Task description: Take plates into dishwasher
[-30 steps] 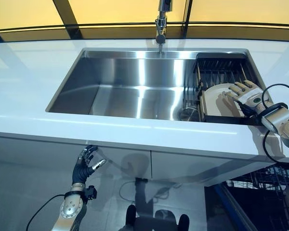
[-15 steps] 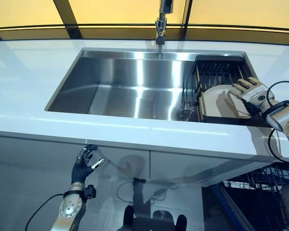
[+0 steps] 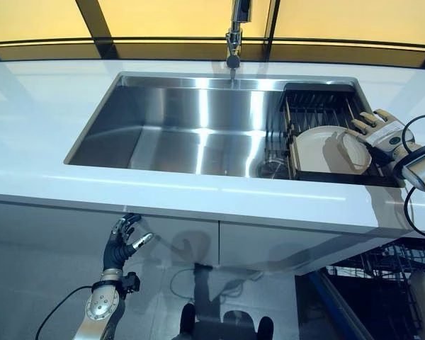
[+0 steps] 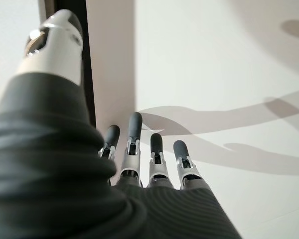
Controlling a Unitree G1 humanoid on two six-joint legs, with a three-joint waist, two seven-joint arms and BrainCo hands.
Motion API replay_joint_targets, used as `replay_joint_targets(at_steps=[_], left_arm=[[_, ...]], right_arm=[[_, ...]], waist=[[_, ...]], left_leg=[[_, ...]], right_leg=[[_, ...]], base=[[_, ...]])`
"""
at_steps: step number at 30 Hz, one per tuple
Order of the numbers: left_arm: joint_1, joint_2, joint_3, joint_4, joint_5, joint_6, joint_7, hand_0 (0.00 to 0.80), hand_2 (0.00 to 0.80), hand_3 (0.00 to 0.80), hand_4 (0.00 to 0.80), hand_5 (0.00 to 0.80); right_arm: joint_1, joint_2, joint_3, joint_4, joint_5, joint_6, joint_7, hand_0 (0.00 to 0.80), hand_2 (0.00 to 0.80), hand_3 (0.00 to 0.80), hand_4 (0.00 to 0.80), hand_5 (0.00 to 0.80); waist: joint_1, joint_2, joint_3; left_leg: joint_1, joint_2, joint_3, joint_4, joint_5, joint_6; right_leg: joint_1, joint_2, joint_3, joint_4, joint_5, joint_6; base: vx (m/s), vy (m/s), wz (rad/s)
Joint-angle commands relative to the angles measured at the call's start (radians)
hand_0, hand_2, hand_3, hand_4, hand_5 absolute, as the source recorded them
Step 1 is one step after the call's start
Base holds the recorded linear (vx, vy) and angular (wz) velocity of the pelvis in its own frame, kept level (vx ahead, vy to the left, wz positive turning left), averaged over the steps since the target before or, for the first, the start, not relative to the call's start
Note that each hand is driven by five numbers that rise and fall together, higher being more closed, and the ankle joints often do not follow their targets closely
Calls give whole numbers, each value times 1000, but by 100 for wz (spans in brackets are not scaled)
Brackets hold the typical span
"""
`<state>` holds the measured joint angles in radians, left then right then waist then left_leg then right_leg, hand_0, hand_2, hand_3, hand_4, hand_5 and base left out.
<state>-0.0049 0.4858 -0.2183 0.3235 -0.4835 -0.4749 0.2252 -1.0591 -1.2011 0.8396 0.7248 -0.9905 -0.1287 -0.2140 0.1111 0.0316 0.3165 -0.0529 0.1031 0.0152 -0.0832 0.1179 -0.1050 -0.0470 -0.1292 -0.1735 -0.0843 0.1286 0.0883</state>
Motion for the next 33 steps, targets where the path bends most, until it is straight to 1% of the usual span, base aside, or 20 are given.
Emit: replay_joint_targets(at_steps=[1, 11, 17, 28, 33], left_arm=[[-49, 36, -9, -68, 40, -56, -2, 0, 0, 0, 0, 0], [-70, 37, -17, -58, 46, -79, 9, 0, 0, 0, 0, 0], [-87, 52, -13, -67, 40, -91, 17, 0, 0, 0, 0, 0], [-110, 68, -15, -82, 34, -98, 21, 0, 0, 0, 0, 0], [-115, 80, -12, -93, 33, -98, 24, 0, 0, 0, 0, 0]], right_arm=[[-107, -31, 107, -7, 1, -2, -3, 0, 0, 0, 0, 0], [-80, 6, 98, 17, 16, -4, -19, 0, 0, 0, 0, 0], [-65, 22, 101, 34, 15, -1, -17, 0, 0, 0, 0, 0], [-33, 55, 88, 57, 22, -5, -24, 0, 0, 0, 0, 0], [-18, 66, 82, 69, 25, 4, -19, 0, 0, 0, 0, 0]], waist=[[-3, -55, -62], [-2, -38, -38], [0, -24, -12], [-2, -5, 21], [0, 2, 41]], left_leg=[[6, 41, -21, -4, -9, -3], [-11, 34, -26, -4, -5, -1], [-29, 30, -27, -4, 0, 0], [-55, 23, -25, -4, 9, 0], [-66, 21, -26, -4, 14, 1]], right_leg=[[-6, -62, 8, 4, 10, 47], [-24, -66, 6, 8, 14, 46], [-46, -70, 2, 13, 19, 46], [-78, -72, 1, 17, 29, 46], [-88, -73, -1, 17, 33, 46]], base=[[0, 0, 0], [-37, -17, 0], [-51, -33, 0], [-41, -26, 0], [-21, -19, 0]])
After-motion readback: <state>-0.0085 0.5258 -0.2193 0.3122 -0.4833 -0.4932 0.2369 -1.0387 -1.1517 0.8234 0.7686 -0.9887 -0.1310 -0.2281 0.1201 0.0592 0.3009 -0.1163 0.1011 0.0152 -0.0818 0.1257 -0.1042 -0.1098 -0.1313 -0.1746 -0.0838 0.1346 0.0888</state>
